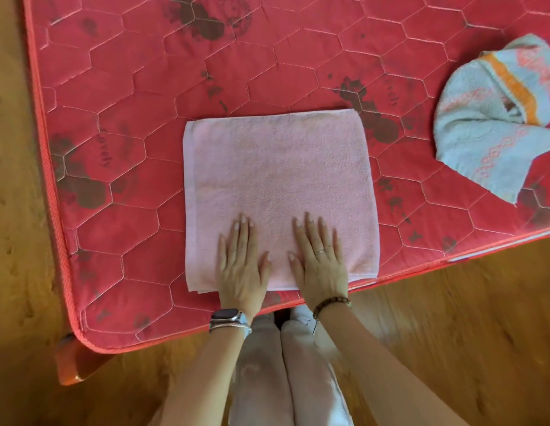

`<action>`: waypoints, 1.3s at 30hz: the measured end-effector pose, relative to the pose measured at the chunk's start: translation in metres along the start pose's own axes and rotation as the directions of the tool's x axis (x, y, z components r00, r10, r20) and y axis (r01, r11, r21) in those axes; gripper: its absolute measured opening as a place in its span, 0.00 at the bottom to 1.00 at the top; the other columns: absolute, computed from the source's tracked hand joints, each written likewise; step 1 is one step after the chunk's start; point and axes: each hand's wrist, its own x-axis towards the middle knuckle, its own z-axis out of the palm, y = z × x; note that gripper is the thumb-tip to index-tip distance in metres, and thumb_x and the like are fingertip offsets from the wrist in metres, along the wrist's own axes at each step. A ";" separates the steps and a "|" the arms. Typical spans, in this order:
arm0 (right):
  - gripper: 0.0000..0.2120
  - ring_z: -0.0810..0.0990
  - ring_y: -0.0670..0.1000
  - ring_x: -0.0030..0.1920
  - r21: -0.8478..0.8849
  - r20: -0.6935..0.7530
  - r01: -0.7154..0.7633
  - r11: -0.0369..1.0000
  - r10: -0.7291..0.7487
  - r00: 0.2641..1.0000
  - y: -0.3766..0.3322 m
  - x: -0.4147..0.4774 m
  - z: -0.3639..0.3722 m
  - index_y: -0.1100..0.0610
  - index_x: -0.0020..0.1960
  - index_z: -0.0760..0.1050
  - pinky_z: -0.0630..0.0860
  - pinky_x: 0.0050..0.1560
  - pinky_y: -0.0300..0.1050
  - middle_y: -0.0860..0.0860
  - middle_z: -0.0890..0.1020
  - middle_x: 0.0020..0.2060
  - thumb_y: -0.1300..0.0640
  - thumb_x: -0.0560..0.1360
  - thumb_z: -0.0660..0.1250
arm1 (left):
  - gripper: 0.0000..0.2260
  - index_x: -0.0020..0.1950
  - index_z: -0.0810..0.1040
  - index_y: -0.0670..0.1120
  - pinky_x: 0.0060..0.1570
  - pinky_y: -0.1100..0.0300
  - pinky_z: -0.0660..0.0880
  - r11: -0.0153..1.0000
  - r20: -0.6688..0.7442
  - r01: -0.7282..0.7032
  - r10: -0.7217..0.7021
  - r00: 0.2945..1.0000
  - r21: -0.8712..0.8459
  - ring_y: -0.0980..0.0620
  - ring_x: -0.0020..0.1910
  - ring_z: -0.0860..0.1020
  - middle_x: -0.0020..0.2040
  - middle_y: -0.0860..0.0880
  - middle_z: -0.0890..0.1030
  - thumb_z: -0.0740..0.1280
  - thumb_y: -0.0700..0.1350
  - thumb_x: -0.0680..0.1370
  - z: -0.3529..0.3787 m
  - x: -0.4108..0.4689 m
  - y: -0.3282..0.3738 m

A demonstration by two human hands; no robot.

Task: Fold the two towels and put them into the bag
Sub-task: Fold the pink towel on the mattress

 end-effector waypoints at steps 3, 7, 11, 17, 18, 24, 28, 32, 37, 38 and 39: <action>0.28 0.47 0.53 0.79 -0.037 0.008 -0.036 0.999 0.036 0.999 0.025 -0.008 -0.004 0.49 0.79 0.46 0.52 0.77 0.56 0.49 0.49 0.79 0.45 0.83 0.50 | 0.29 0.81 0.54 0.42 0.77 0.43 0.56 0.999 -0.010 0.015 -0.015 1.000 0.047 0.48 0.81 0.54 0.82 0.44 0.55 0.53 0.54 0.83 -0.003 -0.011 -0.024; 0.26 0.46 0.51 0.79 -0.035 0.028 -0.146 0.989 0.147 0.989 0.056 -0.022 -0.008 0.48 0.79 0.44 0.51 0.77 0.57 0.48 0.48 0.79 0.47 0.83 0.45 | 0.29 0.81 0.51 0.42 0.78 0.44 0.56 0.996 -0.012 0.079 -0.079 0.997 0.051 0.47 0.81 0.52 0.82 0.44 0.52 0.50 0.55 0.84 -0.008 -0.026 -0.059; 0.26 0.45 0.51 0.79 0.101 0.028 -0.210 0.972 0.208 0.978 0.062 -0.035 -0.012 0.47 0.79 0.45 0.47 0.78 0.52 0.47 0.48 0.79 0.51 0.83 0.47 | 0.30 0.81 0.48 0.42 0.78 0.50 0.52 0.984 0.042 0.160 -0.157 0.987 -0.078 0.45 0.81 0.50 0.82 0.43 0.48 0.49 0.57 0.84 -0.012 -0.037 -0.070; 0.26 0.65 0.60 0.62 0.553 -0.003 -0.478 0.682 0.576 0.818 0.058 -0.028 -0.032 0.62 0.71 0.65 0.63 0.66 0.53 0.58 0.65 0.72 0.64 0.75 0.67 | 0.31 0.77 0.60 0.37 0.69 0.44 0.69 0.705 0.022 0.484 -0.555 0.832 -0.518 0.40 0.74 0.65 0.75 0.38 0.65 0.69 0.46 0.79 -0.035 -0.038 -0.045; 0.24 0.67 0.61 0.61 0.615 0.023 -0.520 0.593 0.646 0.763 0.058 -0.027 -0.037 0.63 0.68 0.67 0.65 0.66 0.56 0.61 0.68 0.67 0.65 0.73 0.69 | 0.31 0.76 0.61 0.37 0.67 0.47 0.71 0.636 0.043 0.522 -0.611 0.791 -0.568 0.40 0.71 0.67 0.72 0.37 0.67 0.71 0.44 0.78 -0.039 -0.037 -0.043; 0.18 0.79 0.56 0.51 0.726 0.291 -0.638 0.257 0.725 0.624 0.061 -0.016 -0.070 0.60 0.63 0.73 0.76 0.54 0.51 0.53 0.80 0.50 0.59 0.74 0.69 | 0.22 0.65 0.72 0.36 0.56 0.45 0.74 0.540 0.067 0.593 -0.703 0.708 -0.597 0.34 0.57 0.76 0.57 0.35 0.78 0.74 0.38 0.74 -0.048 -0.032 -0.042; 0.15 0.78 0.54 0.43 0.733 0.294 -0.613 0.294 0.675 0.676 0.061 -0.010 -0.080 0.60 0.60 0.76 0.78 0.48 0.50 0.51 0.80 0.43 0.58 0.75 0.69 | 0.25 0.66 0.73 0.38 0.64 0.44 0.70 0.718 -0.075 0.466 -0.580 0.811 -0.517 0.40 0.62 0.71 0.62 0.40 0.76 0.76 0.37 0.71 -0.062 -0.021 -0.013; 0.09 0.79 0.54 0.40 0.787 0.277 -0.540 0.299 0.610 0.743 0.050 -0.005 -0.085 0.52 0.53 0.76 0.80 0.45 0.54 0.50 0.80 0.40 0.59 0.74 0.69 | 0.21 0.68 0.73 0.42 0.67 0.57 0.72 0.552 0.169 0.233 -0.165 0.972 -0.800 0.53 0.64 0.76 0.64 0.49 0.78 0.72 0.37 0.76 -0.062 -0.006 0.052; 0.08 0.80 0.48 0.39 0.807 0.286 -0.490 0.330 0.508 0.813 0.040 -0.001 -0.090 0.55 0.56 0.78 0.78 0.42 0.45 0.50 0.83 0.41 0.58 0.77 0.66 | 0.07 0.56 0.77 0.56 0.49 0.72 0.74 0.261 0.465 0.469 -0.078 0.882 -0.844 0.69 0.48 0.80 0.50 0.58 0.83 0.70 0.48 0.79 -0.076 0.026 0.135; 0.08 0.79 0.47 0.38 0.801 0.296 -0.494 0.338 0.494 0.818 0.041 -0.001 -0.092 0.54 0.55 0.79 0.77 0.41 0.45 0.50 0.83 0.41 0.57 0.78 0.65 | 0.04 0.51 0.77 0.57 0.43 0.74 0.74 0.233 0.495 0.512 -0.134 0.859 -0.827 0.71 0.42 0.79 0.45 0.58 0.82 0.70 0.50 0.79 -0.078 0.032 0.144; 0.07 0.79 0.46 0.37 0.797 0.313 -0.499 0.340 0.473 0.824 0.043 0.000 -0.094 0.54 0.54 0.79 0.76 0.40 0.43 0.51 0.83 0.40 0.57 0.78 0.65 | 0.04 0.49 0.77 0.55 0.40 0.73 0.73 0.233 0.498 0.533 -0.195 0.845 -0.814 0.71 0.39 0.79 0.42 0.57 0.82 0.71 0.51 0.78 -0.078 0.037 0.151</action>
